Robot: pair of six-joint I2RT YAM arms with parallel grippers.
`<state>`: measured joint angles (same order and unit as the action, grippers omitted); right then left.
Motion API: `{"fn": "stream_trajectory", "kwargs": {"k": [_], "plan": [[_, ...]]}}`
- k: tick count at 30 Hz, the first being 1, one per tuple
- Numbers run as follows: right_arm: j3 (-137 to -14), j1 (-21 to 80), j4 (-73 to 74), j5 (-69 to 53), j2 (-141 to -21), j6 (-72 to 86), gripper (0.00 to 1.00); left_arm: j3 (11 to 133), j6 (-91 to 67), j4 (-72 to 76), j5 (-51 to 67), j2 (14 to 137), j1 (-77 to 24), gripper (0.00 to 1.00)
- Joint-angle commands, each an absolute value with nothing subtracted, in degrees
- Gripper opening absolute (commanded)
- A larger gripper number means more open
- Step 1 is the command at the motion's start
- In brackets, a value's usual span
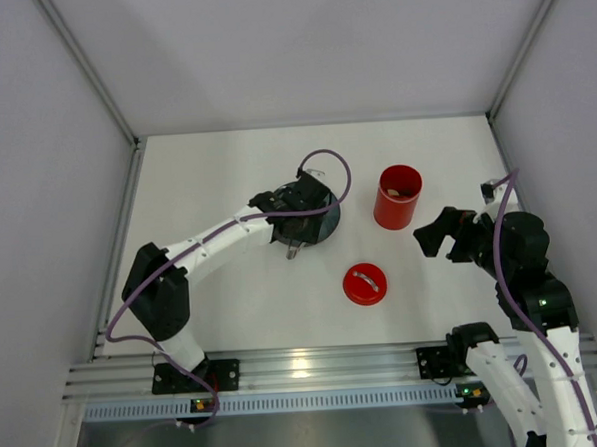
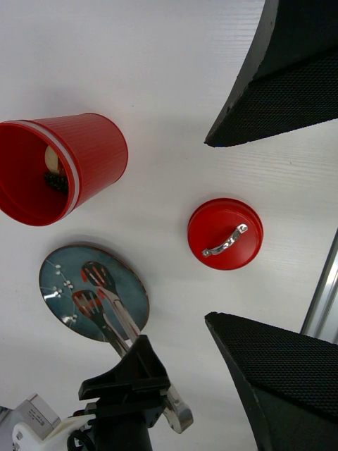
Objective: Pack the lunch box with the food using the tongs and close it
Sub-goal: Pick up the fake food from the plate.
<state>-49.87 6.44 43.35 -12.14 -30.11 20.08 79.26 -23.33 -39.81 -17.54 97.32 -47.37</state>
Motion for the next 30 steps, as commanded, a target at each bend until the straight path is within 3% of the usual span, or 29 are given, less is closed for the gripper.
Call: {"fn": "stream_trajectory", "kwargs": {"k": [1, 17, 30], "plan": [[-50.54, 5.89, 42.28, -12.39, -30.15, 19.6, 0.99, 79.36, -22.76, -37.61, -15.56, 98.35, -47.02, 0.55], [-49.92, 5.89, 42.19, -12.48, -29.79, 19.86, 1.0, 79.8, -24.52, -39.37, -12.74, 98.35, -45.79, 0.37], [-49.66, 5.89, 41.92, -12.57, -29.79, 19.95, 0.99, 82.44, -26.19, -42.36, -17.84, 93.61, -45.79, 0.31]]}}
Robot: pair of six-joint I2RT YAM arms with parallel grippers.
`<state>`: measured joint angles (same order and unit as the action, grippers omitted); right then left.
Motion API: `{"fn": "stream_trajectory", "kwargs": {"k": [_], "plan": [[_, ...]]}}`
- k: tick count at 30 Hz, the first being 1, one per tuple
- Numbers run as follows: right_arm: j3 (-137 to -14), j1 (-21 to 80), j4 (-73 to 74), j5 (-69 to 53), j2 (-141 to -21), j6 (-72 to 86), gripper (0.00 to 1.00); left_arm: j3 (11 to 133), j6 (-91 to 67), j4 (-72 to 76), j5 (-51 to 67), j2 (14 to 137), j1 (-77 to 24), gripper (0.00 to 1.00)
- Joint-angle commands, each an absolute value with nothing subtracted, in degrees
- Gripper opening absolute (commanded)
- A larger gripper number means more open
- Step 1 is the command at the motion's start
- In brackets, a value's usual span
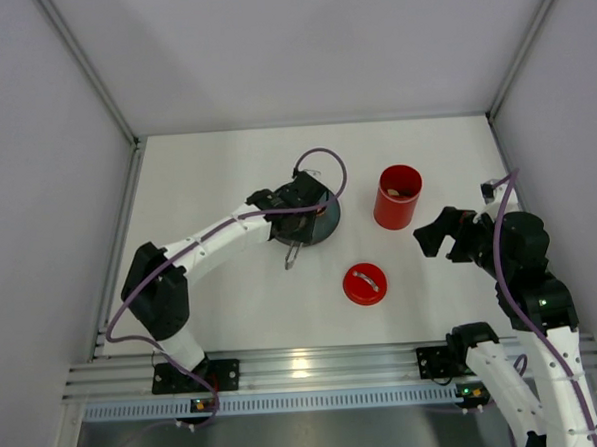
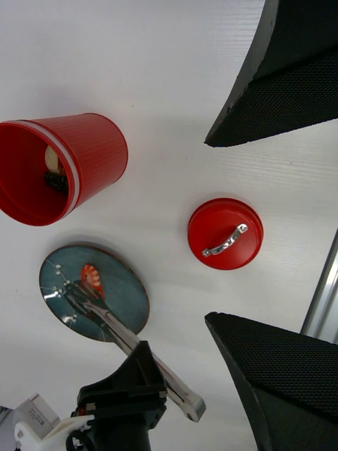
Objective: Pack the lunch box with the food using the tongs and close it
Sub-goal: Pick up the fake food from the plate.
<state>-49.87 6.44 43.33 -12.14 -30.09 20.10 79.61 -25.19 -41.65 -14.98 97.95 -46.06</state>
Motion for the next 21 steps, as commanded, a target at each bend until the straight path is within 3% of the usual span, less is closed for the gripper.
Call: {"fn": "stream_trajectory", "kwargs": {"k": [1, 10, 18, 21], "plan": [[-49.66, 5.89, 41.92, -12.57, -29.79, 20.04, 0.99, 82.44, -26.28, -42.36, -18.02, 92.99, -45.79, 0.31], [-49.66, 5.89, 41.84, -12.66, -29.71, 20.13, 0.99, 83.67, -26.89, -43.77, -19.07, 91.76, -45.79, 0.32], [-49.92, 5.89, 42.01, -12.74, -29.88, 20.04, 0.99, 81.74, -25.93, -42.01, -17.67, 92.9, -45.79, 0.46], [-50.01, 5.89, 42.01, -12.74, -29.97, 20.04, 0.99, 81.56, -25.93, -42.19, -17.32, 93.16, -45.79, 0.46]]}}
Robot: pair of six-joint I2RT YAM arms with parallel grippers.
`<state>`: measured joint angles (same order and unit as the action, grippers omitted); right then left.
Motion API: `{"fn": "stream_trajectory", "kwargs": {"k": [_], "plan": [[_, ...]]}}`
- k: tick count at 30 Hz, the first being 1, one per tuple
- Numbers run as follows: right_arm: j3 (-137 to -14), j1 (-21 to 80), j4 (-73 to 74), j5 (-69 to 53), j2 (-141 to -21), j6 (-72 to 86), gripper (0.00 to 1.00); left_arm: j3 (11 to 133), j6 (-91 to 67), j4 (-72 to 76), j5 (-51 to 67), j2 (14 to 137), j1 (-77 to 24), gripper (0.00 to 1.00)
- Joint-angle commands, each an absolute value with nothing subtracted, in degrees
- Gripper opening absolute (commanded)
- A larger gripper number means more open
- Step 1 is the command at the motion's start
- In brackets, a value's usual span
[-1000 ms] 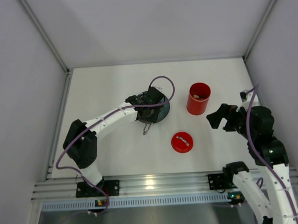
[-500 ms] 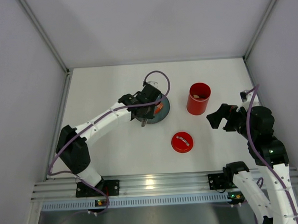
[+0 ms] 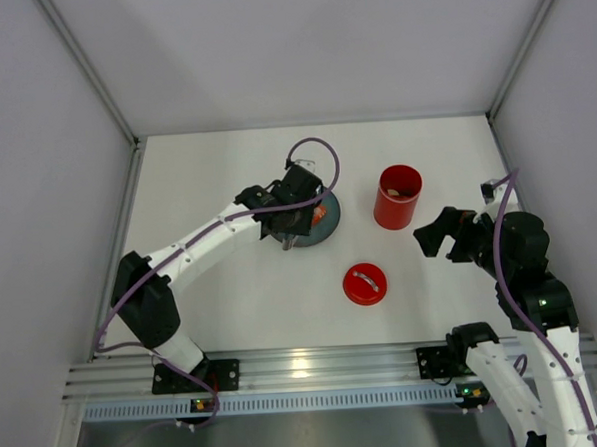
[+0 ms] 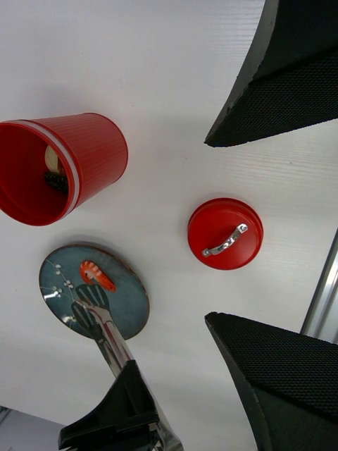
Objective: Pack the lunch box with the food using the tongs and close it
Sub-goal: Pick up the fake food from the plate.
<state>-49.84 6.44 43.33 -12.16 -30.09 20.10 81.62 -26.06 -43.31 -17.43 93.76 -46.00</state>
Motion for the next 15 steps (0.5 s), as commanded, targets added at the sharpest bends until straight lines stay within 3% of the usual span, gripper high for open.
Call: {"fn": "stream_trajectory", "kwargs": {"k": [1, 15], "plan": [[-50.01, 5.89, 41.92, -12.74, -29.97, 19.95, 0.99, 81.48, -25.67, -42.19, -17.31, 93.16, -45.79, 0.47], [-50.54, 5.89, 41.92, -12.66, -30.59, 19.78, 0.99, 81.3, -24.96, -42.71, -14.5, 96.5, -45.79, 0.46]]}}
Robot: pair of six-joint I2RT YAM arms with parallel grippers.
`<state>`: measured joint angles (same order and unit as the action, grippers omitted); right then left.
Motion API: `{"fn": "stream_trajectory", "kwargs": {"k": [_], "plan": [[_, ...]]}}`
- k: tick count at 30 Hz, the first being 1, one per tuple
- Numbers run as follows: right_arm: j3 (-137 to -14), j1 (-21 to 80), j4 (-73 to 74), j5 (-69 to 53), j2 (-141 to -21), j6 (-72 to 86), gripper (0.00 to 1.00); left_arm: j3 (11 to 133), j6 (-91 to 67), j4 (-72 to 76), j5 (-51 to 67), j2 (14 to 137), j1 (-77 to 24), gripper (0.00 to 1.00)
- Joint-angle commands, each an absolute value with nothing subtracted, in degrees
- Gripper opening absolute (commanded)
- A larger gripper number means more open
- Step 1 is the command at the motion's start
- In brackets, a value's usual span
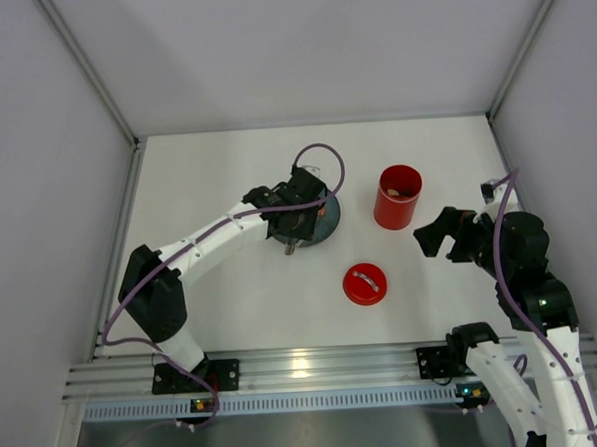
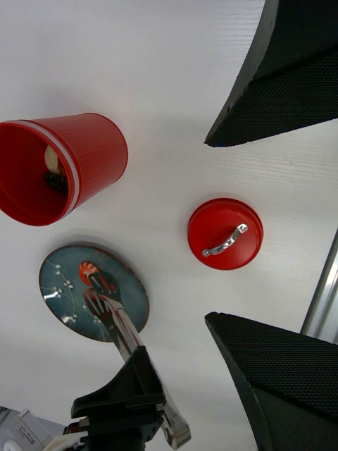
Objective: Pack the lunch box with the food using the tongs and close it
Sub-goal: Pick up the fake food from the plate.
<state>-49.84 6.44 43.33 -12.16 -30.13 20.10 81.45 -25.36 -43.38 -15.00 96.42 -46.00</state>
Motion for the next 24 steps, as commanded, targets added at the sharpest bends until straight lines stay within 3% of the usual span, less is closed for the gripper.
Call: {"fn": "stream_trajectory", "kwargs": {"k": [1, 24], "plan": [[-50.45, 5.89, 41.92, -12.66, -30.59, 19.78, 0.99, 81.3, -24.96, -42.8, -14.41, 96.5, -45.79, 0.46], [-49.66, 5.89, 41.83, -12.57, -30.15, 19.95, 1.0, 84.37, -26.01, -45.0, -16.25, 93.08, -45.79, 0.2]]}}
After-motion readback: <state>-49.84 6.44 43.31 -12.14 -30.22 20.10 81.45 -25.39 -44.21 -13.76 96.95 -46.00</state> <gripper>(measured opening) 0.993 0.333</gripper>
